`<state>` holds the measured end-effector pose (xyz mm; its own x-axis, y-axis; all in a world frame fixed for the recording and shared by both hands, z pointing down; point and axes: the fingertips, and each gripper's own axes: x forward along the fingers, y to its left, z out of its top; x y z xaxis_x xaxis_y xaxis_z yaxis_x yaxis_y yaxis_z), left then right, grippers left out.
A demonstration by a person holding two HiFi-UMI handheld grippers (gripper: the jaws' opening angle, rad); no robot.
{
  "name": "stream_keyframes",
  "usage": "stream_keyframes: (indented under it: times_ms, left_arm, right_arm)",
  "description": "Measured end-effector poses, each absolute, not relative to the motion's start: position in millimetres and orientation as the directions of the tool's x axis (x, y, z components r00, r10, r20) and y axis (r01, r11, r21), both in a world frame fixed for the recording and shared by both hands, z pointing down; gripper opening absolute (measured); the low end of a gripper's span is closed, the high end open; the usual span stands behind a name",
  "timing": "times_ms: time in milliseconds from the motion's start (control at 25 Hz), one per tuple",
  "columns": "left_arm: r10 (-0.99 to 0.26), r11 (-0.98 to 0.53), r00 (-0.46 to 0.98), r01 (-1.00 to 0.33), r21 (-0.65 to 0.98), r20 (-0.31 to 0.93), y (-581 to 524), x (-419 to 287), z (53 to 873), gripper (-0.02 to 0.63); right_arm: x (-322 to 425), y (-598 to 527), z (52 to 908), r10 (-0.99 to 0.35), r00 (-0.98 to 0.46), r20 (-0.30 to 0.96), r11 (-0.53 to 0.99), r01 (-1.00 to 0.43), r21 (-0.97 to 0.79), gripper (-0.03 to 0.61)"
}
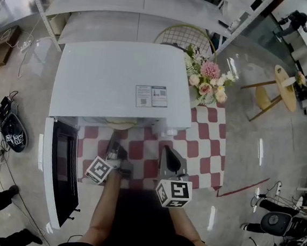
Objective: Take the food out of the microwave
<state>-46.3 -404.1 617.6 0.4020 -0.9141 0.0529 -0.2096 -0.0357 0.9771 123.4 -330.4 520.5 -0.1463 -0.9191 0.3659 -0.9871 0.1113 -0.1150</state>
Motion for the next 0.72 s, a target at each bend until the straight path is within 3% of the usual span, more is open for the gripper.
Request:
stream_keyframes:
  times_ms: [160, 720]
  left_arm:
    - [-0.911, -0.016, 0.409, -0.180, 0.983, 0.060, -410, -42, 624, 0.125]
    - [-0.911, 0.010, 0.409, -0.106, 0.994, 0.052, -425, -30, 623, 0.122]
  right_arm:
    - [122, -334, 523, -0.915, -0.150, 0.374, 0.115, -0.987, -0.115, 0.002]
    - [125, -338, 528, -0.910, -0.143, 0.389, 0.113, -0.988, -0.101, 0.002]
